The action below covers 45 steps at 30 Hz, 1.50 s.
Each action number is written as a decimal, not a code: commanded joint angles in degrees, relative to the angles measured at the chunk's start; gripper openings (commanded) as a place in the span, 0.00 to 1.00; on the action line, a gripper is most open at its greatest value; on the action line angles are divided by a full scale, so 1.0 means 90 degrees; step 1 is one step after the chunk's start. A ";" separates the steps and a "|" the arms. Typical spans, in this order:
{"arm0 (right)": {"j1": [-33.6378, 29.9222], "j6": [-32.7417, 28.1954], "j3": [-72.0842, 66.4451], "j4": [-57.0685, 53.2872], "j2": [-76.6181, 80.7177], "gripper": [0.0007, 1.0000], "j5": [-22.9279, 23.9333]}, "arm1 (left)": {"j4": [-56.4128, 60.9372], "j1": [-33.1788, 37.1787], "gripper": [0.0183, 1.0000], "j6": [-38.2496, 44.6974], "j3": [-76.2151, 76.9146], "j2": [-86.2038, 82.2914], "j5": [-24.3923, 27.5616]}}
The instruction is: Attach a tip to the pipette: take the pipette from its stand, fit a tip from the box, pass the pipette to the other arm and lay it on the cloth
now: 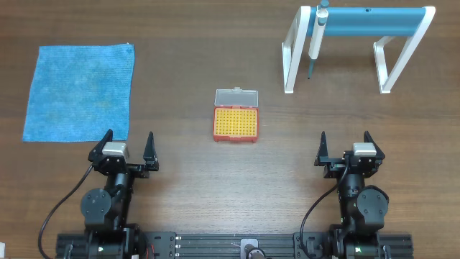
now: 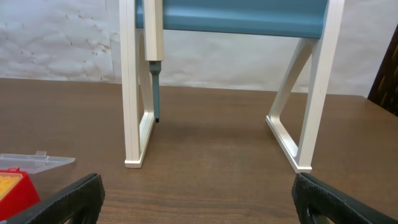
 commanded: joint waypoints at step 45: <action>-0.0017 0.0211 -0.0063 0.0010 0.0148 0.88 -0.0049 | -0.0034 -0.0007 0.96 0.0017 -0.0017 -0.0034 -0.0063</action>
